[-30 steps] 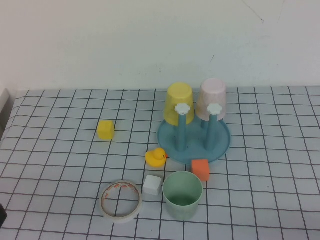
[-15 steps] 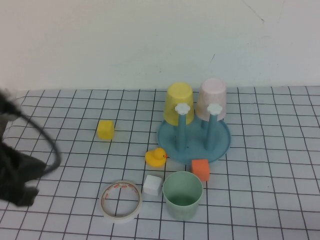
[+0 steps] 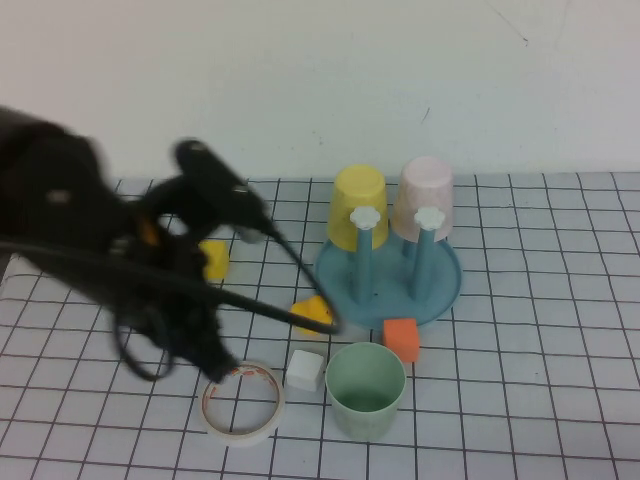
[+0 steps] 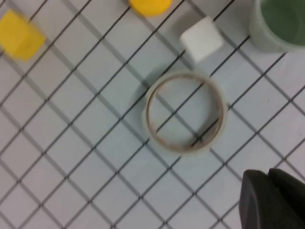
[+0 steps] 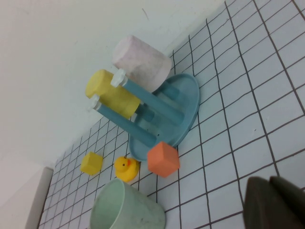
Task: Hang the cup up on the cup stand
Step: Pick up the cup from the table
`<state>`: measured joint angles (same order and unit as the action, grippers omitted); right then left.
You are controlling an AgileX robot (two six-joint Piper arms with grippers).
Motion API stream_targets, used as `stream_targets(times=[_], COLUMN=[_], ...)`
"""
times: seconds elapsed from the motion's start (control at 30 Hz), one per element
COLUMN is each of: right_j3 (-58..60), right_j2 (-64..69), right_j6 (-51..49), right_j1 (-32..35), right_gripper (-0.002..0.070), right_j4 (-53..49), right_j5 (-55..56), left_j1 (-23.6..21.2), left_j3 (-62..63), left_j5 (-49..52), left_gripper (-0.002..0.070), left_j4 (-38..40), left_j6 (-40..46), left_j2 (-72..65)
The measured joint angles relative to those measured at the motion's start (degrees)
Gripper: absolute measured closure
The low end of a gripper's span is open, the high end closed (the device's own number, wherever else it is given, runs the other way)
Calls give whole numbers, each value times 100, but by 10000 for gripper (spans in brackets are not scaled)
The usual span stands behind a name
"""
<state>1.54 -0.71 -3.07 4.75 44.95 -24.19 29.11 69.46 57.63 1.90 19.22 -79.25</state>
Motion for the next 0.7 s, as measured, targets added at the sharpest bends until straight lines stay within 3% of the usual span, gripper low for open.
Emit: stream_targets(times=[0.07, 0.23, 0.33, 0.53, 0.6, 0.7], right_j3=[0, 0, 0, 0, 0, 0], right_j2=[0, 0, 0, 0, 0, 0], right_j6=[0, 0, 10, 10, 10, 21], right_j1=[0, 0, 0, 0, 0, 0], right_gripper=[678, 678, 678, 678, 678, 678], right_j4=[0, 0, 0, 0, 0, 0], right_j5=[0, 0, 0, 0, 0, 0], left_j1=[501, 1043, 1171, 1203, 1203, 1203], left_j3=[369, 1013, 1369, 1908, 1998, 2044], left_j5=[0, 40, 98, 123, 102, 70], left_gripper=[677, 656, 546, 168, 125, 124], left_j4=[-357, -582, -586, -461, -461, -461], left_j6=[-340, -623, -675, -1380, -1576, -1738], left_j2=[-448, -1345, -1822, -2600, -2785, -2995])
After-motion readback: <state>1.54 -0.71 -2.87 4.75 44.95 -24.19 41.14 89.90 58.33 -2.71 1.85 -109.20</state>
